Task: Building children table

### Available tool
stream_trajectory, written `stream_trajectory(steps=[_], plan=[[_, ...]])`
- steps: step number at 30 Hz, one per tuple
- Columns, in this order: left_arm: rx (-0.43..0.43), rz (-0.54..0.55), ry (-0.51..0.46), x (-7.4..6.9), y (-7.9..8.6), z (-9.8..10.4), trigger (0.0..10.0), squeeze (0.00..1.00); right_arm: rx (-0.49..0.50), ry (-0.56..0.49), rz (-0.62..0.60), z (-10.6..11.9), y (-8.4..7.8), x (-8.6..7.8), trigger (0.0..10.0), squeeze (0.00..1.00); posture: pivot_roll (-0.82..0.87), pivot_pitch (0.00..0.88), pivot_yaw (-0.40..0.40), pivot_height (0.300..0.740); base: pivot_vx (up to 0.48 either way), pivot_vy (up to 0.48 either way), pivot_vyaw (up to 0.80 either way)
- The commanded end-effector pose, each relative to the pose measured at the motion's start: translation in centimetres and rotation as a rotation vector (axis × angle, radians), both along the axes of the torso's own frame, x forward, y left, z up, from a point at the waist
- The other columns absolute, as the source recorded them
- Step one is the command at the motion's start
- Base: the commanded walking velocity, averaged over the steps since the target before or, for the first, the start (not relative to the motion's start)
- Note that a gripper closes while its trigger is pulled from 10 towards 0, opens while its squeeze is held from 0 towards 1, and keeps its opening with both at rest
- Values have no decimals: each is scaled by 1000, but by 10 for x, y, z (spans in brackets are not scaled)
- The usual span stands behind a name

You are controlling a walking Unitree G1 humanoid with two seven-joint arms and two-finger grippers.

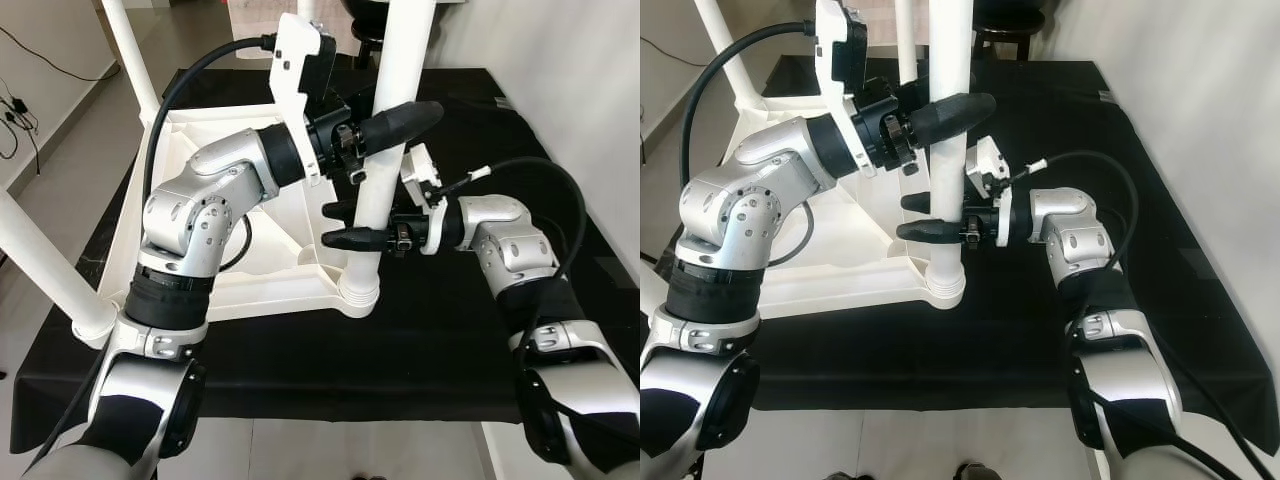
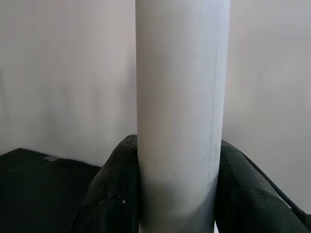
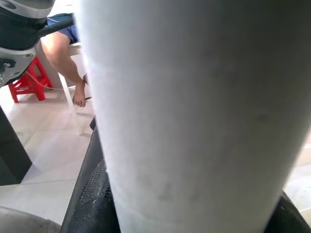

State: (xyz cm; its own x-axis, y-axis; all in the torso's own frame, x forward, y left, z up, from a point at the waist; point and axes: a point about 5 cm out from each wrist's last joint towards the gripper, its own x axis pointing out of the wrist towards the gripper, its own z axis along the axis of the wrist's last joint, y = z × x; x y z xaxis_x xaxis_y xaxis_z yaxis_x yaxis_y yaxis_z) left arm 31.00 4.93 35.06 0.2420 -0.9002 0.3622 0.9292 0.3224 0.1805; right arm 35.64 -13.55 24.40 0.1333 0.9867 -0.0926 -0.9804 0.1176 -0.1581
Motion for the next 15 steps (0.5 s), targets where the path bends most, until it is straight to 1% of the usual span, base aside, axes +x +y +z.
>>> stream_trajectory(steps=[1, 2, 3, 4, 6, 7, 8, 9, 10, 11, 12, 13, 14, 15], plan=[[39, -9, 27, 1, -5, -10, 0, 0, -30, 28, -7, -13, 4, -1, 0, 0, -220, 142, -2, 740, 0, 0, 0], [30, 13, 22, 2, -4, -8, 10000, 380, -25, 22, -58, -15, 1, 1, 0, 0, -220, 142, -2, 740, 0, 0, 0], [30, 13, 22, 2, -4, -8, 10000, 380, -25, 22, -58, -15, 1, 1, 0, 0, -220, 142, -2, 740, 0, 0, 0], [20, 34, 30, 5, -2, -8, 10000, 1000, -12, 14, -132, -16, -3, 1, 0, 0, -229, 141, -5, 740, 0, 0, 0], [20, 34, 30, 5, -2, -8, 10000, 1000, -12, 14, -132, -16, -3, 1, 0, 0, -229, 141, -5, 740, 0, 0, 0], [14, 50, 38, 8, 0, -7, 10000, 1000, 16, 12, -207, -17, -5, -2, 0, 0, -232, 141, -8, 740, 0, 0, 0], [14, 50, 38, 8, 0, -7, 10000, 1000, 16, 12, -207, -17, -5, -2, 0, 0, -232, 141, -8, 740, 0, 0, 0], [2, 69, 52, 11, 2, -7, 10000, 1000, 40, 24, -268, -20, -5, -8, 0, 0, -234, 142, -14, 740, 0, 0, 0], [-6, 73, 70, 14, 4, -8, 10000, 882, 78, 87, -721, -46, 5, -11, 0, 0, -234, 135, -16, 740, 0, 0, 0], [-12, 74, 82, 15, 5, -9, 10000, 882, 78, 144, -1095, -66, -1, -21, 0, 0, -234, 135, -16, 740, 0, 0, 0], [-12, 74, 82, 15, 5, -9, 10000, 882, 78, 144, -1095, -66, -1, -21, 0, 0, -234, 135, -16, 740, 0, 0, 0], [-18, 68, 93, 16, 4, -9, 10000, 0, 51, 147, -1209, -81, 7, -36, 0, 0, -234, 143, 2, 740, 0, 0, 0], [-18, 68, 93, 16, 4, -9, 10000, 0, 51, 147, -1209, -81, 7, -36, 0, 0, -234, 143, 2, 740, 0, 0, 0], [-17, 60, 99, 17, 3, -10, 10000, 0, 42, 159, -1220, -90, 15, -43, 0, 0, -246, 131, 7, 740, 0, 0, 0]])
